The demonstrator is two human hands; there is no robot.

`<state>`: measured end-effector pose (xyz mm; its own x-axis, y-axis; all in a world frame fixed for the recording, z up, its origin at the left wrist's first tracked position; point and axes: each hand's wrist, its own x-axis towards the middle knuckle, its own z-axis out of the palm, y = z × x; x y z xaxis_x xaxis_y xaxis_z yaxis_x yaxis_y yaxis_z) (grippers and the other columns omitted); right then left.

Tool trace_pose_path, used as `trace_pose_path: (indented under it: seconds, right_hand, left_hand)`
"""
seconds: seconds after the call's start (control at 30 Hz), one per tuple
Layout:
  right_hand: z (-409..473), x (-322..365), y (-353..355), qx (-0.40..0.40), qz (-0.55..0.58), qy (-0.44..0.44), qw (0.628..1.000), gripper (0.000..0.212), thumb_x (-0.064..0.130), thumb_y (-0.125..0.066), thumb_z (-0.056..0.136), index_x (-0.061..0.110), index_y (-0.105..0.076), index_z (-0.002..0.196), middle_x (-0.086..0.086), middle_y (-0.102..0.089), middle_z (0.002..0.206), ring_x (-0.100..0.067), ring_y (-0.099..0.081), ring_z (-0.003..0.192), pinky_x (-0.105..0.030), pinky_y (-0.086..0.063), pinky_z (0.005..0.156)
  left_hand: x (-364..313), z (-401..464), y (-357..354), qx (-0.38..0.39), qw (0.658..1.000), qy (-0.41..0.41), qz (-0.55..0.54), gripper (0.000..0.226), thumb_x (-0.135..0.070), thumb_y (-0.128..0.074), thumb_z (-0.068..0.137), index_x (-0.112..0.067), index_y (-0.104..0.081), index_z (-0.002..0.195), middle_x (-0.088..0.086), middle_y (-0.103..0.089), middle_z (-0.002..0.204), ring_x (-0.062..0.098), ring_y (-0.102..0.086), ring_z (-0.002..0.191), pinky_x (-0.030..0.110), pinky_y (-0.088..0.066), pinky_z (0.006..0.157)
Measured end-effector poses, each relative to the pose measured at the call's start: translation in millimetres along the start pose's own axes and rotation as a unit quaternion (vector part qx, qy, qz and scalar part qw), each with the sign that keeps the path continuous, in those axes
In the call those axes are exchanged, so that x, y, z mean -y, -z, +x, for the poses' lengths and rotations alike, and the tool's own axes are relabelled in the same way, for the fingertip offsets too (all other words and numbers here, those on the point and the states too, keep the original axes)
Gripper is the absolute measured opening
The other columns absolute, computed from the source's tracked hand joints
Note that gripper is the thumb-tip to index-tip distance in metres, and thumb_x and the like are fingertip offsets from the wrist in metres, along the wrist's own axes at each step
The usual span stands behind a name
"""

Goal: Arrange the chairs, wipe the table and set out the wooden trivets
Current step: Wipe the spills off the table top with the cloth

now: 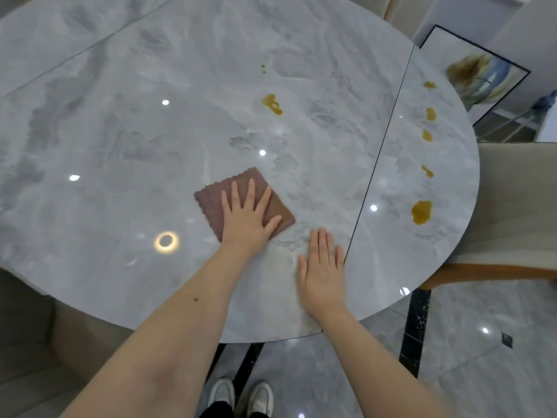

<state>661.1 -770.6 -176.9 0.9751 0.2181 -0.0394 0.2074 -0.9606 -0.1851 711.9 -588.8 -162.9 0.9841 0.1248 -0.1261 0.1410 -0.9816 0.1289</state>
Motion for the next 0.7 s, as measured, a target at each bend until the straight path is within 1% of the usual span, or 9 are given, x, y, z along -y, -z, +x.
trace_pose_path:
  seconds: [0.1, 0.17, 0.23, 0.33, 0.4, 0.47, 0.57, 0.63, 0.7]
  right_hand:
    - [0, -2, 0, 0.005, 0.004, 0.002, 1.000, 0.071, 0.043, 0.001, 0.090, 0.008, -0.004, 0.151, -0.006, -0.002, 0.160, -0.015, 0.003, 0.147, -0.031, 0.014, 0.116]
    - [0, -2, 0, 0.006, 0.006, 0.000, 1.000, 0.071, 0.044, 0.001, 0.091, 0.007, -0.003, 0.151, -0.007, -0.002, 0.160, -0.015, 0.003, 0.147, -0.032, 0.011, 0.118]
    - [-1, -3, 0, 0.013, 0.003, 0.001, 1.000, 0.071, 0.044, 0.002, 0.091, 0.007, 0.001, 0.151, -0.007, 0.000, 0.160, -0.015, 0.005, 0.147, -0.033, 0.009, 0.118]
    - [-2, -3, 1, 0.010, 0.006, 0.008, 1.000, 0.070, 0.043, 0.001, 0.091, 0.006, -0.001, 0.151, -0.007, -0.001, 0.160, -0.015, 0.004, 0.147, -0.034, 0.009, 0.119]
    - [-2, 0, 2, 0.012, 0.007, 0.010, 1.000, 0.071, 0.043, 0.003, 0.091, 0.007, -0.001, 0.151, -0.006, 0.000, 0.160, -0.014, 0.006, 0.147, -0.033, 0.012, 0.118]
    - [-2, 1, 1, 0.010, 0.010, 0.007, 1.000, 0.070, 0.043, 0.002, 0.091, 0.007, -0.001, 0.151, -0.005, 0.000, 0.160, -0.014, 0.006, 0.147, -0.033, 0.012, 0.118]
    - [-2, -2, -1, -0.005, 0.012, 0.005, 1.000, 0.068, 0.043, -0.003, 0.094, 0.006, -0.008, 0.151, -0.007, -0.007, 0.160, -0.015, 0.000, 0.147, -0.034, 0.008, 0.118]
    - [0, -2, -3, -0.014, 0.002, 0.003, 1.000, 0.066, 0.041, -0.008, 0.095, 0.005, -0.015, 0.150, -0.009, -0.015, 0.158, -0.017, -0.008, 0.147, -0.035, 0.005, 0.118]
    - [1, -2, -2, -0.025, -0.005, 0.000, 1.000, 0.065, 0.039, -0.012, 0.096, 0.003, -0.022, 0.149, -0.011, -0.021, 0.157, -0.020, -0.016, 0.146, -0.035, 0.002, 0.117]
  left_hand:
    - [-21, -14, -7, 0.006, 0.995, -0.101, -0.001, 0.072, -0.064, -0.005, 0.084, -0.034, -0.013, 0.150, 0.004, -0.006, 0.160, 0.039, 0.002, 0.144, 0.053, 0.006, 0.114]
    - [-21, -32, -11, 0.001, 0.991, -0.133, -0.004, 0.065, -0.058, -0.011, 0.089, -0.033, -0.026, 0.148, 0.004, -0.021, 0.157, 0.039, -0.011, 0.144, 0.053, -0.002, 0.115]
    - [-8, -57, -16, -0.023, 0.990, -0.138, 0.000, 0.058, -0.052, -0.018, 0.095, -0.030, -0.035, 0.145, 0.004, -0.032, 0.153, 0.040, -0.023, 0.141, 0.053, -0.010, 0.115]
    - [23, -92, -16, -0.031, 0.994, -0.108, 0.007, 0.057, -0.050, -0.010, 0.098, -0.029, -0.036, 0.145, 0.004, -0.034, 0.152, 0.039, -0.028, 0.139, 0.052, -0.014, 0.111]
    - [45, -90, -12, -0.043, 0.997, -0.069, 0.016, 0.060, -0.051, -0.005, 0.098, -0.029, -0.036, 0.144, 0.005, -0.036, 0.151, 0.040, -0.031, 0.138, 0.051, -0.016, 0.111]
    - [56, -67, -4, -0.033, 0.999, -0.018, 0.011, 0.063, -0.054, -0.004, 0.095, -0.029, -0.033, 0.145, 0.005, -0.032, 0.153, 0.042, -0.027, 0.139, 0.054, -0.016, 0.112]
    - [45, -24, 0, -0.011, 1.000, 0.020, -0.001, 0.073, -0.058, 0.004, 0.084, -0.034, -0.018, 0.149, 0.003, -0.013, 0.159, 0.042, -0.008, 0.143, 0.055, -0.002, 0.114]
    - [21, -6, -1, -0.006, 1.000, -0.010, 0.007, 0.077, -0.060, 0.007, 0.080, -0.035, -0.012, 0.150, 0.003, -0.006, 0.160, 0.041, -0.001, 0.144, 0.055, 0.003, 0.114]
    - [-5, -2, -2, 0.003, 0.997, -0.068, 0.027, 0.068, -0.062, 0.001, 0.087, -0.038, -0.006, 0.149, 0.001, 0.000, 0.160, 0.038, 0.005, 0.145, 0.053, 0.004, 0.114]
